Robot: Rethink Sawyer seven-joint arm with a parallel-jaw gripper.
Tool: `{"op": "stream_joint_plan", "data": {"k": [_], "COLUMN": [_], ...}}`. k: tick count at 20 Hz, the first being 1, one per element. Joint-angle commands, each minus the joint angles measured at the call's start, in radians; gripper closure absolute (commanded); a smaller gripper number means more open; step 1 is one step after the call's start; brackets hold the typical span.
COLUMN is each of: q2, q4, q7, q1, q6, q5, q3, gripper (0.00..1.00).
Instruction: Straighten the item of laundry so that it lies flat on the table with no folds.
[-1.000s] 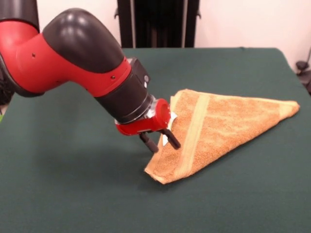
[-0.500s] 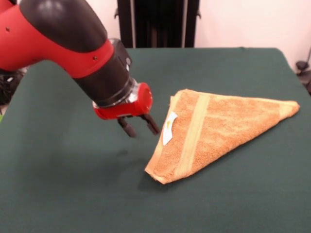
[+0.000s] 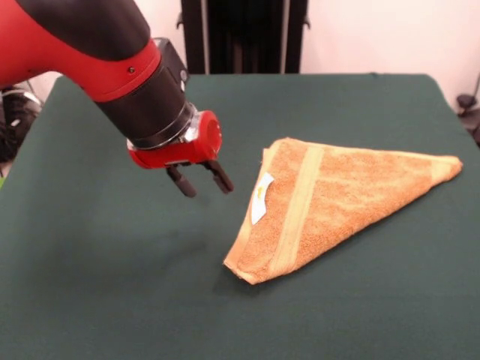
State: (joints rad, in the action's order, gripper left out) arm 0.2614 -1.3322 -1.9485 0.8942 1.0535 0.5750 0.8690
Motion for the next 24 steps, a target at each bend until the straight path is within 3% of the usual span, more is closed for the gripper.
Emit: {"op": "stream_joint_plan", "data": {"k": [1,12,24], "q2": [-0.059,-0.074,-0.150], "q4": [-0.095,-0.151,-0.153], "q7": [0.242,0.130,0.050], "q1": [-0.031,-0.048,-0.060], "q6": [-0.009,-0.139,-0.262], "q5": [0.046,0.118,0.059], "q3": [-0.057,-0.090,-0.074], "gripper": [0.00,0.00,0.00]}}
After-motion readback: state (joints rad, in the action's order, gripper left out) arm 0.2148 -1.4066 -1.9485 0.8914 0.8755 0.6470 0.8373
